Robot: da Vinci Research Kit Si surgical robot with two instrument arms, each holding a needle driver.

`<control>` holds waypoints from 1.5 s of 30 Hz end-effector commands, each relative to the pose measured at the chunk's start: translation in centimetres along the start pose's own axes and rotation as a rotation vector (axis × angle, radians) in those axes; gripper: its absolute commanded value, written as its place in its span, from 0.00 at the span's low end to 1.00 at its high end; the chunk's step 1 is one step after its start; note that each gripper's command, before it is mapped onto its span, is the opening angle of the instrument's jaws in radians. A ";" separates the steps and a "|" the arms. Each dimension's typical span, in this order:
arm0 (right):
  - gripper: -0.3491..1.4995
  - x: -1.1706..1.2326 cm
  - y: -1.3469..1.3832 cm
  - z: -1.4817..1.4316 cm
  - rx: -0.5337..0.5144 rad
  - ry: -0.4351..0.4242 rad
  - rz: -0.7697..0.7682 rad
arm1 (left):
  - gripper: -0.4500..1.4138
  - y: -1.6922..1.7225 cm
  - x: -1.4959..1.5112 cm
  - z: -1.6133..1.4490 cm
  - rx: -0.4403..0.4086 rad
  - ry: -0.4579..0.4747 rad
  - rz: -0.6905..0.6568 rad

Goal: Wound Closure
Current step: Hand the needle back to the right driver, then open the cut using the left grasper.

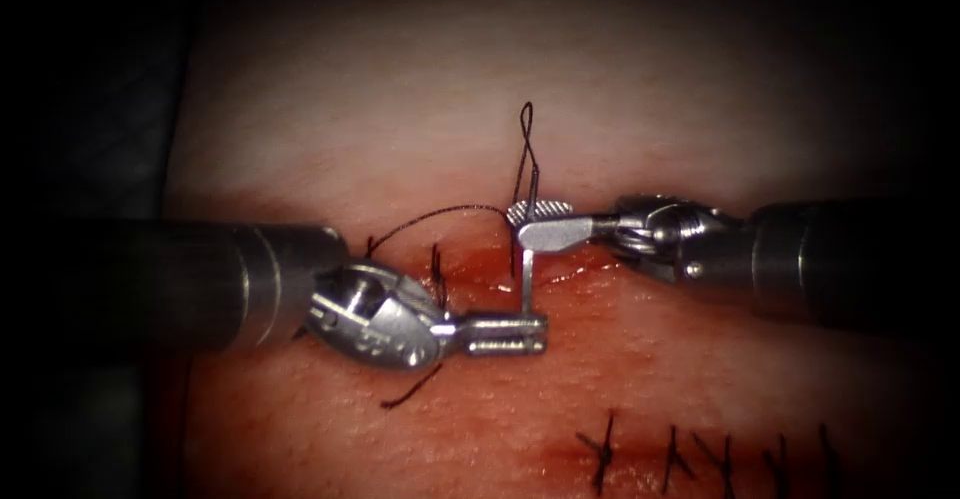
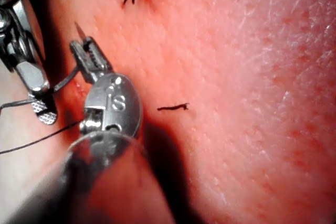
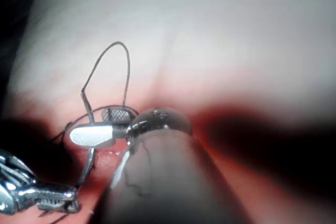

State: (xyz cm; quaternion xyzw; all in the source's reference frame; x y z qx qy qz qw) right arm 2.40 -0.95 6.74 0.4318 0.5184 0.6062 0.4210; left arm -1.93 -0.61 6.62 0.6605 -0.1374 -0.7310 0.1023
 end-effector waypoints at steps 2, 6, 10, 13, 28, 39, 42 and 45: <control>0.94 -0.01 0.03 0.06 0.001 -0.002 -0.003 | 0.00 0.02 -0.05 0.07 0.000 -0.001 0.002; 0.94 -0.03 0.02 0.08 -0.005 -0.007 -0.003 | 0.00 0.02 -0.05 0.10 0.005 -0.003 0.003; 0.84 -0.01 0.02 0.09 -0.009 -0.007 -0.002 | 0.00 0.02 -0.03 0.11 0.005 -0.004 0.003; 0.79 -0.01 0.02 0.09 -0.009 -0.007 -0.014 | 0.00 0.02 -0.02 0.12 0.006 -0.004 0.002; 0.00 0.01 0.03 0.07 -0.131 0.040 -0.140 | 0.00 0.04 0.02 0.15 -0.016 -0.012 0.015; 0.00 0.14 0.09 -0.11 -0.089 0.079 -0.307 | 0.42 -0.17 0.00 -0.13 0.052 -0.165 -0.479; 0.00 0.17 0.11 -0.11 -0.071 0.092 -0.347 | 0.12 -0.18 -0.09 -0.14 0.016 -0.223 -0.494; 0.00 0.21 0.10 -0.11 -0.047 0.096 -0.409 | 0.00 -0.19 -0.23 -0.09 -0.103 -0.323 -0.516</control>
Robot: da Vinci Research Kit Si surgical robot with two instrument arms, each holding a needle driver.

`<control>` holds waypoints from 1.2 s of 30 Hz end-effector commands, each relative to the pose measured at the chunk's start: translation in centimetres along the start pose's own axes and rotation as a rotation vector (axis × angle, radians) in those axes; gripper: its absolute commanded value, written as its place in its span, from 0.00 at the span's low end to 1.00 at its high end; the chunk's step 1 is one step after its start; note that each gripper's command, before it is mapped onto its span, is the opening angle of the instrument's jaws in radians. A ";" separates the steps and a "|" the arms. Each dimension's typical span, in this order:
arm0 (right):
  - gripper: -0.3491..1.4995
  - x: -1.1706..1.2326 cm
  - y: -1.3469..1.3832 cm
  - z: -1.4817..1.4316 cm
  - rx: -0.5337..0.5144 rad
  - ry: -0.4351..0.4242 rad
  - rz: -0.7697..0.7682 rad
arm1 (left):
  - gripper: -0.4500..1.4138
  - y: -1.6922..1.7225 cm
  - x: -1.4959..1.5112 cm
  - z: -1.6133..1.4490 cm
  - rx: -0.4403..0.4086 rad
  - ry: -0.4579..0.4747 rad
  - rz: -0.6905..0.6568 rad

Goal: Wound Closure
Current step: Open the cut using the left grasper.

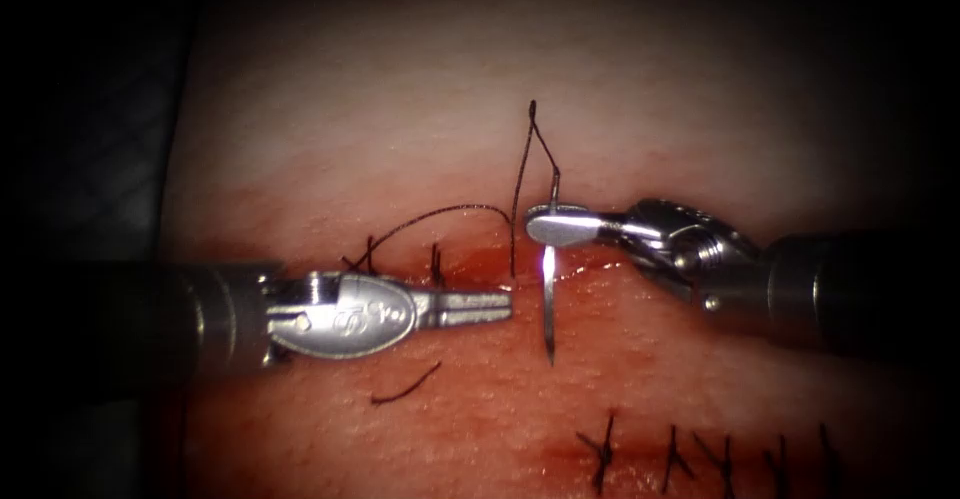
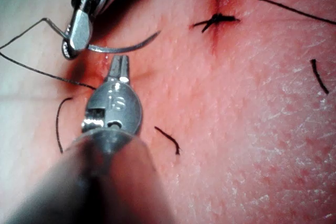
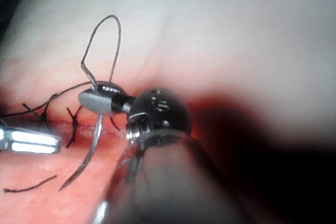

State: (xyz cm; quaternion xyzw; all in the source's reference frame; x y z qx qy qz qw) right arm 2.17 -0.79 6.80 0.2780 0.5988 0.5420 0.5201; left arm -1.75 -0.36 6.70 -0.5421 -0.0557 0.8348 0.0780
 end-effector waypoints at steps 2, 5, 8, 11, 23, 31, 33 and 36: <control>0.00 0.00 0.03 0.07 0.017 0.013 -0.045 | 0.00 -0.08 -0.10 0.15 -0.048 -0.057 -0.012; 0.00 0.01 0.02 0.07 0.027 0.016 -0.078 | 0.00 -0.14 -0.18 0.20 -0.058 -0.150 -0.038; 0.00 0.00 0.00 0.07 0.040 0.013 -0.125 | 0.00 -0.17 -0.28 0.26 -0.088 -0.253 -0.040; 0.00 -0.01 -0.02 0.06 0.041 0.013 -0.143 | 0.00 -0.18 -0.38 0.31 -0.138 -0.368 -0.058; 0.00 -0.03 -0.05 0.08 0.068 0.009 -0.225 | 0.00 -0.37 -0.73 0.68 -0.216 -0.556 -0.061; 0.00 0.00 -0.02 0.13 0.069 0.011 -0.290 | 0.00 -0.58 -0.98 0.73 -0.236 -0.634 -0.087; 0.00 0.03 0.00 0.13 0.065 0.017 -0.329 | 0.00 -0.56 -1.03 0.73 -0.253 -0.660 -0.088; 0.00 0.11 0.03 0.15 0.063 0.035 -0.398 | 0.00 -0.49 -1.13 0.73 -0.305 -0.734 -0.083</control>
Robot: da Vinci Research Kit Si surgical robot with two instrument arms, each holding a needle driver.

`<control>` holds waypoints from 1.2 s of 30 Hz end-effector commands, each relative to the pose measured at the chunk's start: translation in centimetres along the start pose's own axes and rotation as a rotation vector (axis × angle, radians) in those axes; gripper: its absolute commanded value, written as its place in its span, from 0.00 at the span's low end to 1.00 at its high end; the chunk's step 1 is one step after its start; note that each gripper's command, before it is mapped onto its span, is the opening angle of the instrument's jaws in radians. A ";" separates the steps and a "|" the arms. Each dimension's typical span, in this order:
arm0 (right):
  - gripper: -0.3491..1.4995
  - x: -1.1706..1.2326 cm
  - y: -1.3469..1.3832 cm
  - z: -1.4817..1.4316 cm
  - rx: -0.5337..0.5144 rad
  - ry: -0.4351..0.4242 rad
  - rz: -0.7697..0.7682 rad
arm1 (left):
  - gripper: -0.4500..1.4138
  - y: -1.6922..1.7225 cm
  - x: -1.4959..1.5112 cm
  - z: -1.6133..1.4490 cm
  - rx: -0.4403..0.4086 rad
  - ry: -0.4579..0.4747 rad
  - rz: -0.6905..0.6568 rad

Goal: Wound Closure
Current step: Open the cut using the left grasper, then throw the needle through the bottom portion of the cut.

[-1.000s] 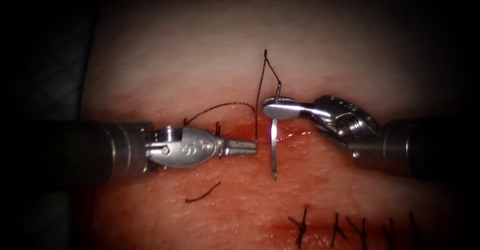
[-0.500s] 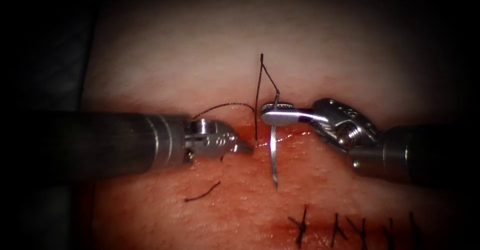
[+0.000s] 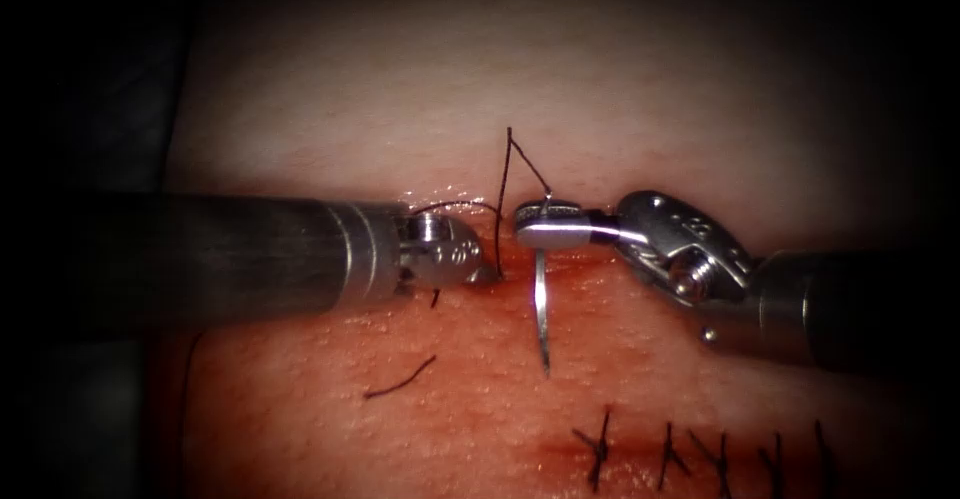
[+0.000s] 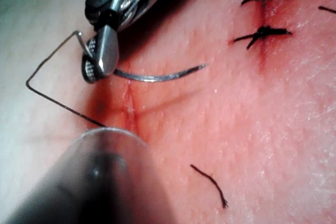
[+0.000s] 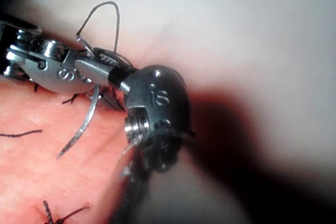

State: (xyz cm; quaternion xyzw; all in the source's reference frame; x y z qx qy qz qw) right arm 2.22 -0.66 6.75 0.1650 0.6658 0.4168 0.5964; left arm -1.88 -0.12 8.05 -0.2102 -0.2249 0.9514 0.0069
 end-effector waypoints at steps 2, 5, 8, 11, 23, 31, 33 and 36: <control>0.00 -0.02 0.09 0.08 -0.003 0.023 -0.043 | 0.00 -0.03 0.00 0.09 -0.029 -0.029 0.007; 0.00 -0.02 0.15 0.11 -0.011 0.031 -0.086 | 0.00 -0.03 -0.03 0.13 -0.055 -0.061 0.012; 0.00 -0.06 0.23 0.18 -0.042 0.029 -0.121 | 0.00 0.00 -0.06 0.16 -0.077 -0.066 -0.009; 0.00 -0.07 0.30 0.20 -0.063 0.030 -0.202 | 0.00 0.03 -0.06 0.19 -0.090 -0.067 -0.034; 0.00 -0.26 0.40 0.30 -0.102 0.035 -0.411 | 0.32 0.06 -0.07 0.18 -0.095 -0.064 -0.071; 0.00 -0.27 0.40 0.32 -0.108 0.030 -0.489 | 0.49 0.05 -0.06 0.12 -0.063 -0.040 -0.086; 0.00 -0.28 0.40 0.32 -0.110 0.029 -0.508 | 0.50 0.06 -0.06 0.11 -0.061 -0.035 -0.088; 0.00 -0.31 0.38 0.33 -0.111 0.027 -0.546 | 0.49 0.08 -0.05 0.09 -0.061 -0.035 -0.099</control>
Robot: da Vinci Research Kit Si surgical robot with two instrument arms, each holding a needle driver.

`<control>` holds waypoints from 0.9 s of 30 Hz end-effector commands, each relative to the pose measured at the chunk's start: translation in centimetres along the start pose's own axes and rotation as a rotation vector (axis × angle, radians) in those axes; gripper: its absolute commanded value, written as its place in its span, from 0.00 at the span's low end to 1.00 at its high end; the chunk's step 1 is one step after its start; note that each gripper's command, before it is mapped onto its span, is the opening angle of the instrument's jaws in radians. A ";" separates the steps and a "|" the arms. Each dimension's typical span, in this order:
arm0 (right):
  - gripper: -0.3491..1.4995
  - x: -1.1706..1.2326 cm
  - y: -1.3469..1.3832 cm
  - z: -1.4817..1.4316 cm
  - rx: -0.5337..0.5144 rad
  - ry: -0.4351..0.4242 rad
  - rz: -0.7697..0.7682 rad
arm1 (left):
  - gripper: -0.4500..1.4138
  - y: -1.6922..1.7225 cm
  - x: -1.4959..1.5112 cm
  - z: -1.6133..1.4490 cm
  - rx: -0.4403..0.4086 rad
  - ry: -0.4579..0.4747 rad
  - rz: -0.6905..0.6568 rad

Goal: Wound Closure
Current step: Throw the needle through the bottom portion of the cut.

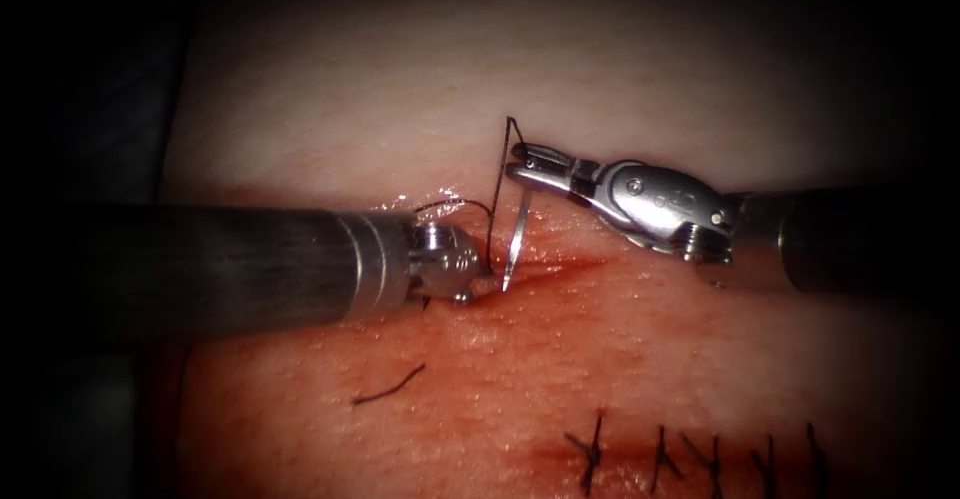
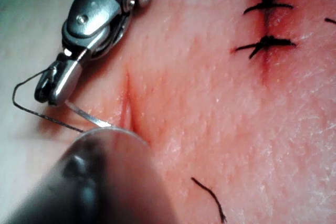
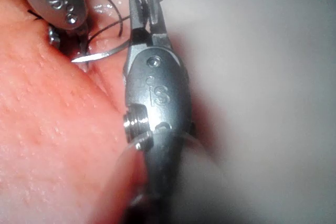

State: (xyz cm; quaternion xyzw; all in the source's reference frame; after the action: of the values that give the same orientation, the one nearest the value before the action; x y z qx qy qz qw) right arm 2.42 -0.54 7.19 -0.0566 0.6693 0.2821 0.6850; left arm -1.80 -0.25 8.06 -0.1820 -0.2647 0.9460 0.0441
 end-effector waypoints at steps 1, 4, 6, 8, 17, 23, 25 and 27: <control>0.00 -0.06 -0.01 0.07 0.003 0.003 -0.014 | 0.48 -0.03 0.04 0.06 0.001 0.000 0.001; 0.00 -0.06 -0.03 0.08 0.001 0.001 -0.081 | 0.47 0.00 0.05 0.05 0.002 -0.001 0.001; 0.00 -0.08 -0.06 0.07 0.008 -0.004 -0.108 | 0.46 0.01 0.06 0.05 0.002 0.000 0.001; 0.00 -0.12 -0.12 0.05 0.011 -0.007 -0.146 | 0.44 0.03 0.07 0.04 0.004 0.005 0.000; 0.00 -0.32 -0.42 0.00 0.051 -0.053 -0.214 | 0.42 0.05 0.11 -0.04 0.010 0.039 -0.012; 0.00 -0.36 -0.44 0.00 0.060 -0.073 -0.161 | 0.35 0.08 0.18 -0.18 0.024 0.091 -0.035; 0.00 -0.37 -0.44 0.00 0.067 -0.078 -0.151 | 0.35 0.09 0.19 -0.23 0.031 0.106 -0.040; 0.00 -0.38 -0.45 0.00 0.070 -0.083 -0.135 | 0.34 0.09 0.19 -0.27 0.039 0.110 -0.043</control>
State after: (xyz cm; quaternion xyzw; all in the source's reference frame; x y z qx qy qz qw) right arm 2.59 -1.02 7.37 -0.0643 0.6438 0.2153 0.7315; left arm -1.82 -0.17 7.67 -0.2286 -0.2467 0.9379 0.0849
